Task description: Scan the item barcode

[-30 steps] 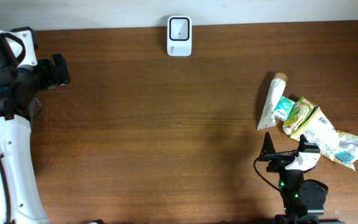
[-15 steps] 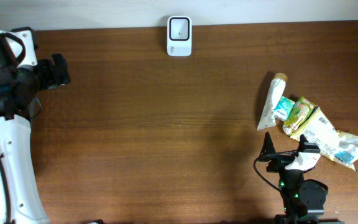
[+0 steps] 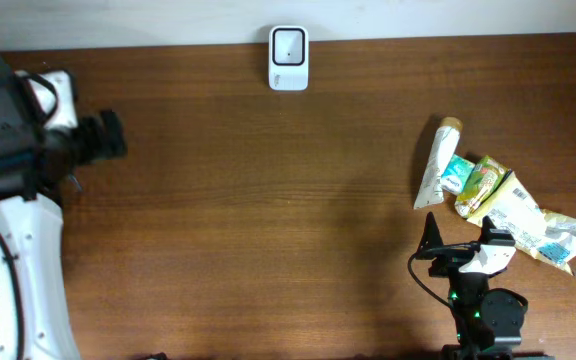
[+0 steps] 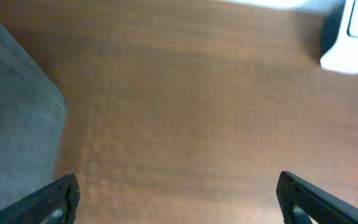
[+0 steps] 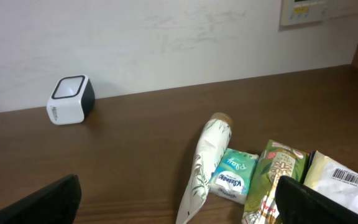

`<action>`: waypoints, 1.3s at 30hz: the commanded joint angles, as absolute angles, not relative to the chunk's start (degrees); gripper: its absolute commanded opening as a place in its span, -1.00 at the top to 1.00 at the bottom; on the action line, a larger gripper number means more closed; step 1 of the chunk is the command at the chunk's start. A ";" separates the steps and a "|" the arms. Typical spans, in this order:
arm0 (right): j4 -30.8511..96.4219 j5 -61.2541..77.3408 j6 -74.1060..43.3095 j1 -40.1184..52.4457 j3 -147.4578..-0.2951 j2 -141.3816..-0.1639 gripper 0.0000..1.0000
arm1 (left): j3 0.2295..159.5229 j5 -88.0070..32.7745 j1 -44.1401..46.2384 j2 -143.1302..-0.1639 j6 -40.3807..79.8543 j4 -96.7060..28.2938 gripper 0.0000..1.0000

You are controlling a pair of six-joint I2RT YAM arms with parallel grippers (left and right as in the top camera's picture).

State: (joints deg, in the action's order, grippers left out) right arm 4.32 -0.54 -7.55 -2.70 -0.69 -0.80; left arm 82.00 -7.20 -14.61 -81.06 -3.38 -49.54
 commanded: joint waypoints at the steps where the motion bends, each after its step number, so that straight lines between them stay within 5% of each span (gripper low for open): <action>1: 4.69 -0.43 -7.92 -2.98 -0.32 -0.36 -0.97 | 69.89 -3.66 -11.49 -71.46 -3.88 -45.60 -0.99; 9: 4.69 -0.43 -7.92 -2.98 -0.32 -0.36 -0.97 | 20.82 -8.40 -10.96 -41.82 -3.88 2.92 -0.98; 13: 4.71 -0.43 -7.92 -2.98 -0.32 -0.36 -0.97 | 6.85 -8.10 -10.96 -28.51 -3.92 14.55 -0.98; 27: 4.69 -0.43 -7.92 -2.98 -0.32 -0.36 -0.97 | 0.47 -7.68 -10.98 -7.16 -3.92 -3.88 -0.99; 39: 4.69 -0.43 -7.92 -2.98 -0.32 -0.36 -0.97 | 0.49 -7.68 -10.76 -0.32 -3.90 -3.92 -0.98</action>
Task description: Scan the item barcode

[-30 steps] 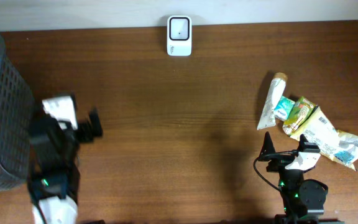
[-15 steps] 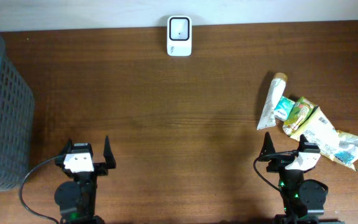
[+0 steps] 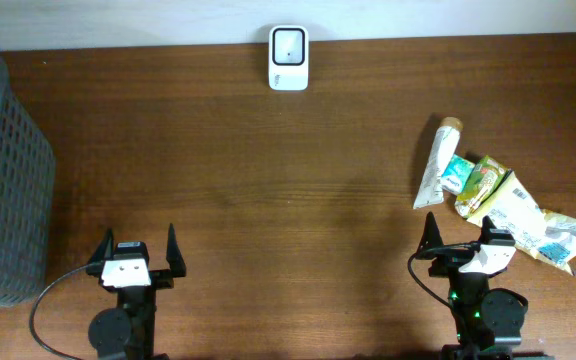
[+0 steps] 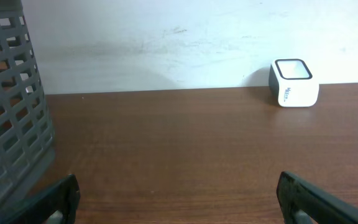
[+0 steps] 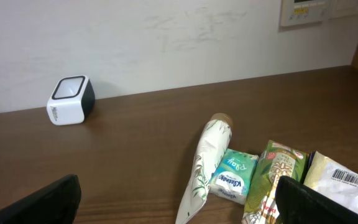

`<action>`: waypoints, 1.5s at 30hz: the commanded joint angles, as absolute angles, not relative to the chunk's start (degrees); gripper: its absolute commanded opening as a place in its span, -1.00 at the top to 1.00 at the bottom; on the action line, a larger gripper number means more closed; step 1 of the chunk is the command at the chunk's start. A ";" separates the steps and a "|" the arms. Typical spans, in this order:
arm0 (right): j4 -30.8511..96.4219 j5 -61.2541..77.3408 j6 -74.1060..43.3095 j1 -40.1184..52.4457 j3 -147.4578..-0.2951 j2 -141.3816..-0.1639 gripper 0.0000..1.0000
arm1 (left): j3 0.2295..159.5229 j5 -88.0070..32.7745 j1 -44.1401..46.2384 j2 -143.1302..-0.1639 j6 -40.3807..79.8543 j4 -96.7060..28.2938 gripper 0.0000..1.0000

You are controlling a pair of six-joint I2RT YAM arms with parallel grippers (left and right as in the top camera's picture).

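The white barcode scanner stands at the table's far edge, also seen as a small white box. A pile of items lies at the right: a white tube, a teal tissue pack, a green packet and a white pouch with a barcode. My right gripper is open just in front of the pile, holding nothing. My left gripper is open at the front left, empty.
A grey mesh basket stands at the table's left edge. A pale wall runs behind the table, with a wall panel at the upper right.
The left arm has gone from reaching across the far left of the table to sitting at the front left, gripper facing the scanner. The basket it covered now shows. The right arm is unchanged.
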State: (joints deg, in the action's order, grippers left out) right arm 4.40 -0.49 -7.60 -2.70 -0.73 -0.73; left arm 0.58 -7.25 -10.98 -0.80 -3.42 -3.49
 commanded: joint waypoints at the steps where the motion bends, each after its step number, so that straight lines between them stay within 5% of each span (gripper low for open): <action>1: 4.69 -0.43 -7.92 -2.98 -0.32 -0.36 -0.97 | 0.49 -7.68 -10.76 -0.32 -3.90 -3.92 -0.98; 45: 4.71 -0.43 -7.92 -2.98 -0.32 -0.36 -0.97 | 0.54 -7.68 -8.03 -2.33 -3.90 -3.97 -0.98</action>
